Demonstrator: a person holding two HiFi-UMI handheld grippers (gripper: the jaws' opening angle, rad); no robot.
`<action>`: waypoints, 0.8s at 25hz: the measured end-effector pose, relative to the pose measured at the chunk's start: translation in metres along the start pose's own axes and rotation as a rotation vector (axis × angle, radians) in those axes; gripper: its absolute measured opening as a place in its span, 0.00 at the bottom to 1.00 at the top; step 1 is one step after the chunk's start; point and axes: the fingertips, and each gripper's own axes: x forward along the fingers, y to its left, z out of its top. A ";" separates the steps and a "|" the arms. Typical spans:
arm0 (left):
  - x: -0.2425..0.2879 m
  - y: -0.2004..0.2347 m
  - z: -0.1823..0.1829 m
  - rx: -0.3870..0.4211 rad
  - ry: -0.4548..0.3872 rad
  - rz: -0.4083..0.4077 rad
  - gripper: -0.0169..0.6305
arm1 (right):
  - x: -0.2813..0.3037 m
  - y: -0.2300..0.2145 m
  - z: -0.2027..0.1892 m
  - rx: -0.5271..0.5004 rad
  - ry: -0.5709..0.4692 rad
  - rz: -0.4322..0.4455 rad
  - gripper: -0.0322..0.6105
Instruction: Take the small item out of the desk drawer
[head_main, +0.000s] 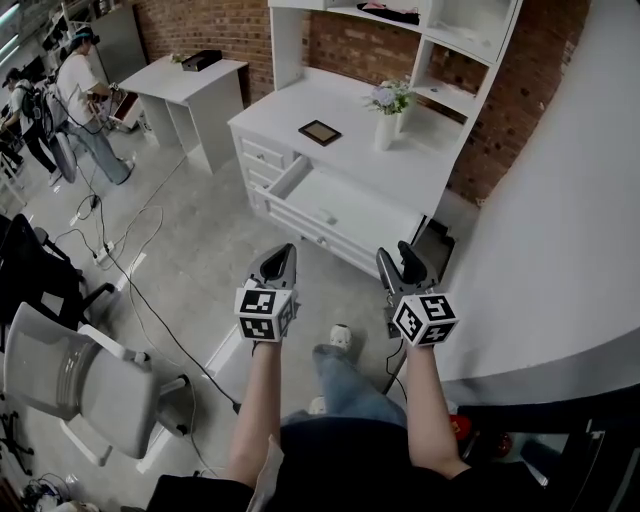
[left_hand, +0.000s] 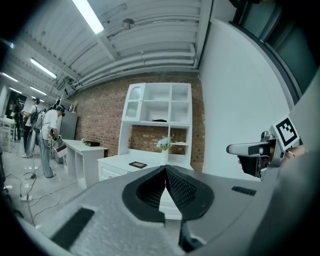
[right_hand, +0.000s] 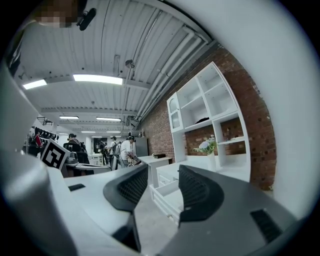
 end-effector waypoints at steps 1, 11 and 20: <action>0.006 0.004 0.001 0.001 -0.004 0.000 0.04 | 0.006 -0.002 -0.001 0.001 0.003 -0.001 0.32; 0.085 0.057 -0.009 -0.022 0.027 0.037 0.04 | 0.103 -0.044 -0.015 0.002 0.044 0.015 0.32; 0.183 0.116 -0.011 -0.042 0.063 0.103 0.04 | 0.217 -0.095 -0.028 0.000 0.100 0.066 0.32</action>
